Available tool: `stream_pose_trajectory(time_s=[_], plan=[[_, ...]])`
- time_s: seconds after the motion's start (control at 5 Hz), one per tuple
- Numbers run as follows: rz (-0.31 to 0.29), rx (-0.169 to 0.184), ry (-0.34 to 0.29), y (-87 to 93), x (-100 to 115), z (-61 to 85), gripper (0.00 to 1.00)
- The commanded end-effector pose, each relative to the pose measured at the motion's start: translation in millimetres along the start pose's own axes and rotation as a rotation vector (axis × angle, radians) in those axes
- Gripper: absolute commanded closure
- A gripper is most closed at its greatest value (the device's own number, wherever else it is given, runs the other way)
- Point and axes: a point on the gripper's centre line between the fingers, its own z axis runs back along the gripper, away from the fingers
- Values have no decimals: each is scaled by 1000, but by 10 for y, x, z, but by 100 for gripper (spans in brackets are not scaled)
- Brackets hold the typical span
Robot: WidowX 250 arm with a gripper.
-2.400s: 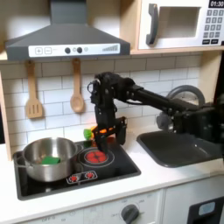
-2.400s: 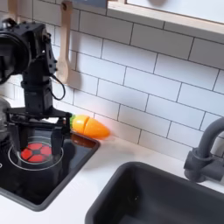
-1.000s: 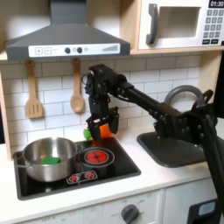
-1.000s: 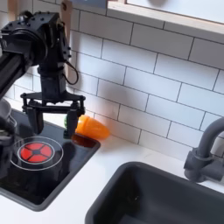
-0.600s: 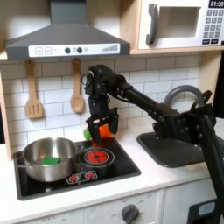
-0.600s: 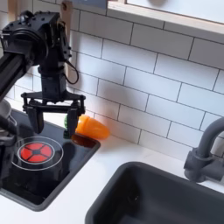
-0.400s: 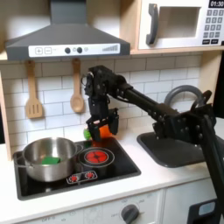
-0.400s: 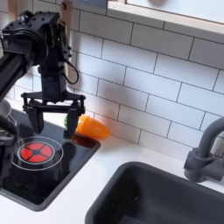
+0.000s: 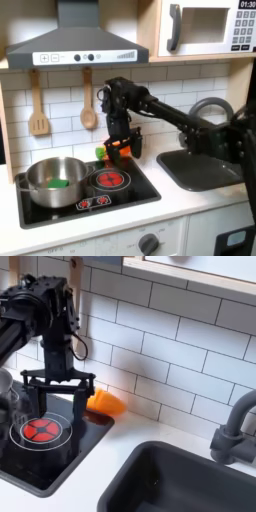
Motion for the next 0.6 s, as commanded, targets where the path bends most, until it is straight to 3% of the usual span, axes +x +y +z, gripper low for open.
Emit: stream_pose_trajectory(time_s=[0.0, 0.4], plan=[[-18, -3, 48, 120, -444, -32, 0], [-25, -4, 49, 257, -892, 105, 0]])
